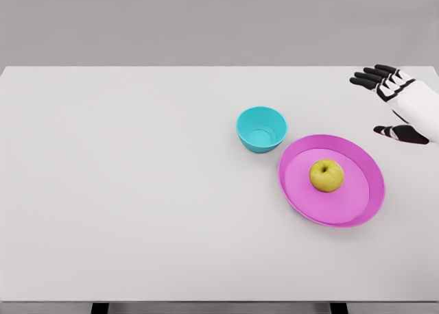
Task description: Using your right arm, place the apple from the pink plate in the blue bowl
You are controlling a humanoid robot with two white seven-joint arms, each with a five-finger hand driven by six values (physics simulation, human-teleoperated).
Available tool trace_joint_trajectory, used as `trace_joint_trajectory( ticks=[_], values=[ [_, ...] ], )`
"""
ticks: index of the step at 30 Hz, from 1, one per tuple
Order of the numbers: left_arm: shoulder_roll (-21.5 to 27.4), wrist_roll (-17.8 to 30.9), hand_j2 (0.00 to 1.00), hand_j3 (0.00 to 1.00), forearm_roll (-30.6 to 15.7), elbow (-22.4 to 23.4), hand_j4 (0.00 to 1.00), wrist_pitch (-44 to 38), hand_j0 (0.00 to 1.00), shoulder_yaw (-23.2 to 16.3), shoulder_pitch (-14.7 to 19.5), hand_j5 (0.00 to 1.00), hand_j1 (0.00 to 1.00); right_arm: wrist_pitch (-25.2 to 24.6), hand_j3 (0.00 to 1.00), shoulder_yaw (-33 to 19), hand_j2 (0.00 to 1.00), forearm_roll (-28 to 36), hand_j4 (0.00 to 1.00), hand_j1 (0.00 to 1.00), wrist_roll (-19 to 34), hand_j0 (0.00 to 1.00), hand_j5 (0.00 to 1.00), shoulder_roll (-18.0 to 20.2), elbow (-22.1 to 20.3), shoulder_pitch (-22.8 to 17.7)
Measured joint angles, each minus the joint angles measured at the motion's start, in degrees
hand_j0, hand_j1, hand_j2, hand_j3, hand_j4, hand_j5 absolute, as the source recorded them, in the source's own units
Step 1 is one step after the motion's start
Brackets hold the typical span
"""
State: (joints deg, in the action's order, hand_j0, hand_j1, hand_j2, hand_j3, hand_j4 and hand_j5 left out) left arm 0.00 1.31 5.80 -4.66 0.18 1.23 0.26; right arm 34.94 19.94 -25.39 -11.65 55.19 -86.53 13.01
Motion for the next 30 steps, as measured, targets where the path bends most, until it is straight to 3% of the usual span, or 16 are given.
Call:
trace_joint_trajectory(
  ticks=[7,13,18,21,30],
  values=[
    [0.0,0.0,1.00,1.00,0.0,0.0,1.00,0.0,1.00,0.0,0.0,1.00,1.00,0.0,1.00,0.5,1.00,0.1,1.00,1.00,1.2,1.00,1.00,0.4,0.0,-0.3],
    [0.0,0.0,1.00,1.00,0.0,0.0,1.00,0.0,1.00,0.0,0.0,1.00,1.00,0.1,1.00,-2.2,1.00,0.5,1.00,1.00,25.4,1.00,1.00,0.6,-1.6,1.1],
    [0.0,0.0,1.00,1.00,0.0,0.0,1.00,0.0,1.00,0.0,0.0,1.00,1.00,0.1,1.00,-2.9,1.00,0.7,1.00,1.00,35.4,1.00,1.00,-0.3,-3.0,5.7],
    [0.0,0.0,1.00,1.00,0.0,0.0,1.00,0.0,1.00,0.0,0.0,1.00,1.00,0.1,1.00,0.9,1.00,0.7,1.00,1.00,38.5,1.00,1.00,-1.4,-3.3,9.2],
    [0.0,0.0,1.00,1.00,0.0,0.0,1.00,0.0,1.00,0.0,0.0,1.00,1.00,0.2,1.00,7.4,1.00,0.5,1.00,1.00,40.5,1.00,1.00,-2.4,-4.7,9.3]
  ],
)
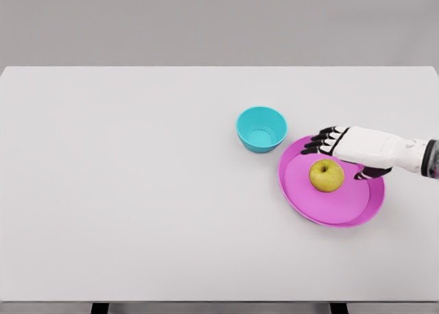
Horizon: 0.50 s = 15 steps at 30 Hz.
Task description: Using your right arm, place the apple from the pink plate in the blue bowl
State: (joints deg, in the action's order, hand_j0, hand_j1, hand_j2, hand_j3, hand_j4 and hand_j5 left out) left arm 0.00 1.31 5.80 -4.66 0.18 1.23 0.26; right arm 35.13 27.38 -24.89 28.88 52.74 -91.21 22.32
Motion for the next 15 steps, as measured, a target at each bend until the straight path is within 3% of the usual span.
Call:
trace_joint_trajectory(
  ticks=[9,15],
  values=[
    [0.0,0.0,1.00,1.00,0.0,0.0,1.00,0.0,1.00,0.0,0.0,1.00,1.00,0.0,1.00,2.6,1.00,-0.6,1.00,1.00,0.1,1.00,1.00,-0.1,1.5,0.4],
    [0.0,0.0,1.00,1.00,0.0,0.0,1.00,0.0,1.00,0.0,0.0,1.00,1.00,0.0,1.00,5.0,1.00,-0.8,1.00,1.00,0.1,1.00,1.00,-0.3,2.4,2.9]
  ],
)
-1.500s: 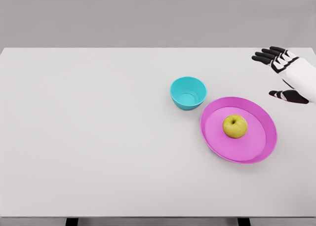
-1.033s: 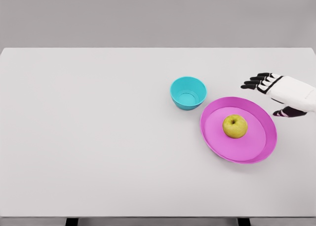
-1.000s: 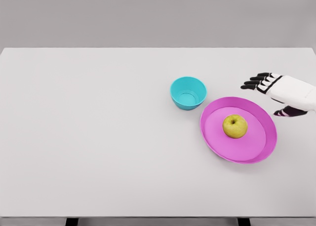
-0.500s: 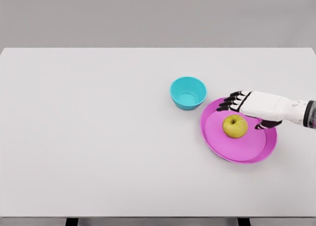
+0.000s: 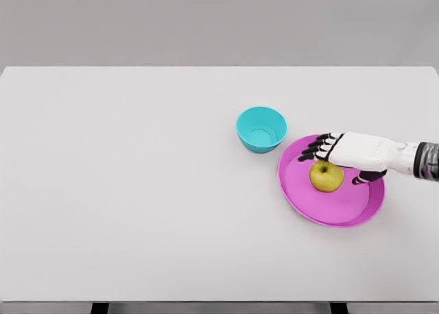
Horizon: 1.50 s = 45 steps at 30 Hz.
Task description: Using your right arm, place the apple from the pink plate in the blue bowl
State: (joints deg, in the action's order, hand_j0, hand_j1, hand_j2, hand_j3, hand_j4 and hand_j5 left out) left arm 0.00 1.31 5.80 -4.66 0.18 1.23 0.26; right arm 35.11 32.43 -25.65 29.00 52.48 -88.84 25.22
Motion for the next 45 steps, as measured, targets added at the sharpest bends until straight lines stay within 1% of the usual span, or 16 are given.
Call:
trace_joint_trajectory(
  ticks=[8,9,11,13,14,15,16,17,18,19,23,31,40,43,45],
  values=[
    [0.0,0.0,1.00,1.00,0.0,0.0,1.00,0.0,1.00,0.0,0.0,1.00,1.00,-0.2,1.00,1.9,1.00,0.5,1.00,1.00,-0.1,1.00,1.00,-0.7,1.5,0.0],
    [0.0,0.0,1.00,1.00,0.0,0.0,1.00,0.0,1.00,0.0,0.0,1.00,1.00,-0.2,0.98,2.0,0.98,0.5,0.98,0.98,-0.1,0.98,0.98,-0.7,1.6,0.3],
    [0.0,0.0,1.00,1.00,0.0,0.0,1.00,0.0,1.00,0.0,0.0,1.00,1.00,-0.1,0.90,2.2,0.90,0.2,0.90,0.90,-0.1,0.90,0.90,-0.8,1.6,0.4],
    [0.0,0.0,1.00,1.00,0.0,0.0,1.00,0.0,1.00,0.0,0.0,1.00,1.00,0.0,0.86,2.2,0.86,0.1,0.86,0.86,0.0,0.86,0.86,-0.8,1.5,0.4],
    [0.0,0.0,1.00,1.00,0.0,0.0,1.00,0.0,1.00,0.0,0.0,1.00,1.00,0.0,0.80,2.3,0.80,0.0,0.80,0.80,0.0,0.80,0.80,-0.8,1.5,0.4],
    [0.0,0.0,1.00,1.00,0.0,0.0,1.00,0.0,1.00,0.0,0.0,1.00,1.00,0.0,0.76,2.3,0.76,0.0,0.76,0.76,0.0,0.76,0.76,-0.8,1.5,0.4],
    [0.0,0.0,1.00,1.00,0.0,0.0,1.00,0.0,1.00,0.0,0.0,1.00,1.00,0.0,0.75,2.3,0.75,0.0,0.75,0.75,0.0,0.75,0.75,-0.9,1.4,0.4],
    [0.0,0.0,1.00,1.00,0.0,0.0,1.00,0.0,1.00,0.0,0.0,1.00,1.00,0.0,0.71,2.3,0.71,0.0,0.71,0.71,0.0,0.71,0.71,-0.9,1.3,0.4],
    [0.0,0.0,1.00,1.00,0.0,0.0,1.00,0.0,1.00,0.0,0.0,1.00,1.00,0.0,0.63,2.3,0.63,-0.1,0.63,0.63,0.0,0.63,0.63,-0.9,1.2,0.4],
    [0.0,0.0,1.00,1.00,0.0,0.0,1.00,0.0,1.00,0.0,0.0,1.00,1.00,0.0,0.62,2.3,0.62,-0.1,0.62,0.62,0.0,0.62,0.62,-0.9,1.1,0.4],
    [0.0,0.0,1.00,1.00,0.0,0.0,1.00,0.0,1.00,0.0,0.0,1.00,1.00,0.0,0.50,2.4,0.50,-0.2,0.50,0.50,0.0,0.50,0.50,-0.9,0.8,0.4],
    [0.0,0.0,1.00,1.00,0.0,0.0,1.00,0.0,1.00,0.0,0.0,1.00,1.00,0.0,0.50,2.0,0.50,0.0,0.50,0.50,0.0,0.50,0.50,-0.8,0.7,1.3],
    [0.0,0.0,1.00,1.00,0.0,0.0,1.00,0.0,1.00,0.0,0.0,1.00,1.00,0.0,0.50,1.7,0.50,0.0,0.50,0.50,0.0,0.50,0.50,-0.9,1.9,6.1],
    [0.0,0.0,1.00,1.00,0.0,0.0,1.00,0.0,1.00,0.0,0.0,1.00,1.00,0.0,0.50,1.7,0.50,0.0,0.50,0.50,0.8,0.50,0.50,-1.9,2.5,8.4],
    [0.0,0.0,1.00,1.00,0.0,0.0,1.00,0.0,1.00,0.0,0.0,1.00,1.00,0.0,0.50,1.8,0.50,0.0,0.50,0.50,1.1,0.50,0.50,-2.7,3.3,9.3]
  ],
)
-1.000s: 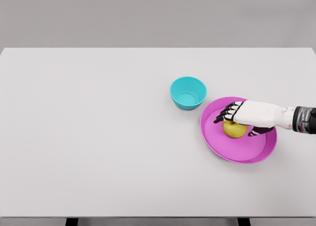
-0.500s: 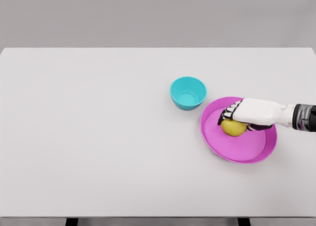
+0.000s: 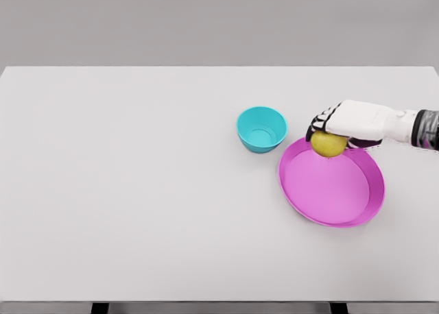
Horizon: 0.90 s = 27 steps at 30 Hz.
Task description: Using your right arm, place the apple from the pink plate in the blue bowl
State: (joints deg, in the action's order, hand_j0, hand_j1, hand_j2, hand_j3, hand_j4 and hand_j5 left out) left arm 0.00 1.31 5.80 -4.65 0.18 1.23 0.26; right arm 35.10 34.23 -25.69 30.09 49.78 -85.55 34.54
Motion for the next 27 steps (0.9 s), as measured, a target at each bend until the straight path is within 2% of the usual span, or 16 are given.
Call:
trace_joint_trajectory(
  ticks=[17,27],
  values=[
    [0.0,0.0,1.00,1.00,0.0,0.0,1.00,0.0,1.00,0.0,0.0,1.00,1.00,0.0,0.51,0.5,0.51,0.0,0.51,0.51,2.3,0.51,0.51,-6.6,3.3,6.0],
    [0.0,0.0,1.00,1.00,0.0,0.0,1.00,0.0,1.00,0.0,0.0,1.00,1.00,0.0,0.51,0.5,0.51,-0.6,0.51,0.51,2.4,0.51,0.51,-12.4,9.1,9.0]
  ],
)
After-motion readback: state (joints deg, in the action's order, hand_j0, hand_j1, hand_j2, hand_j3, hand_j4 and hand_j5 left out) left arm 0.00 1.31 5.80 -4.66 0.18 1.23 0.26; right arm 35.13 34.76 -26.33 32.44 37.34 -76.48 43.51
